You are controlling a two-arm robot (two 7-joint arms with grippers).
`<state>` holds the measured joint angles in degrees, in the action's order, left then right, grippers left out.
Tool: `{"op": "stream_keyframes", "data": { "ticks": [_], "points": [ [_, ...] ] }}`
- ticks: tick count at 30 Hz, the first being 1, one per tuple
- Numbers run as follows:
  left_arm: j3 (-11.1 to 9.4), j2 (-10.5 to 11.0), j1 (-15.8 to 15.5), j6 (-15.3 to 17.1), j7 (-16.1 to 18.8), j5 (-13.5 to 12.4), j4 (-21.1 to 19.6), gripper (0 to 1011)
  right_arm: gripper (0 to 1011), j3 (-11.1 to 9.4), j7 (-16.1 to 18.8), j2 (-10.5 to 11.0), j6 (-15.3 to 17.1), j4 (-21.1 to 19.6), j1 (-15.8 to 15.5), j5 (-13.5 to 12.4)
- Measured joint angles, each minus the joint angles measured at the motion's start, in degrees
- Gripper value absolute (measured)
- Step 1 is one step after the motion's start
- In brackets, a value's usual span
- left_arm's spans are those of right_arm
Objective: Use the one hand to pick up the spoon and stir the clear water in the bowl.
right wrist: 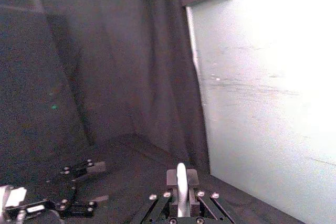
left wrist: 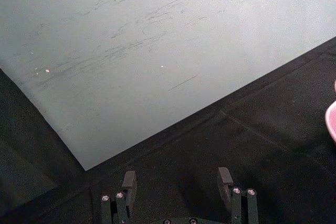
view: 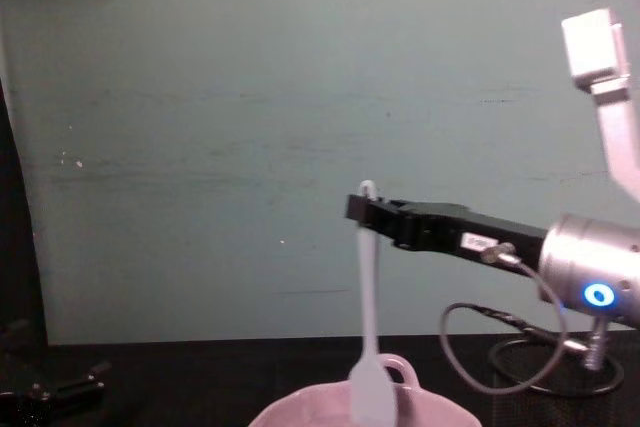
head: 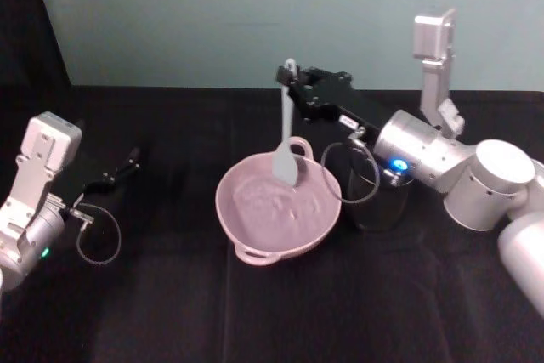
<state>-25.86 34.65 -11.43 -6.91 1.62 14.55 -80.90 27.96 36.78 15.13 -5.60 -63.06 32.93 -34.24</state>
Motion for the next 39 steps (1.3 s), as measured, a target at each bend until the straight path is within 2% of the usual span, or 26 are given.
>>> {"op": "stream_keyframes", "data": {
  "ticks": [2,9,16,27,32,39],
  "points": [
    [0.00,0.00,0.00,0.00,0.00,0.00,0.00,1011,116,-0.73,-0.97,1.35,0.61,-1.87,-1.10,0.15],
    [0.00,0.00,0.00,0.00,0.00,0.00,0.00,1011,117,-1.24,-2.32,3.79,2.23,-6.47,-3.63,0.93],
    [0.00,0.00,0.00,0.00,0.00,0.00,0.00,1011,116,-0.66,-2.56,4.51,3.64,-10.50,-6.04,0.92],
    [0.00,0.00,0.00,0.00,0.00,0.00,0.00,1011,117,2.38,-1.48,2.60,4.26,-12.50,-7.04,0.49],
    [0.00,0.00,0.00,0.00,0.00,0.00,0.00,1011,116,3.39,-0.73,1.03,3.50,-10.48,-5.55,0.37],
    [0.00,0.00,0.00,0.00,0.00,0.00,0.00,1011,116,3.23,0.12,-1.16,1.38,-5.59,-3.17,-0.29]
  ]
}}
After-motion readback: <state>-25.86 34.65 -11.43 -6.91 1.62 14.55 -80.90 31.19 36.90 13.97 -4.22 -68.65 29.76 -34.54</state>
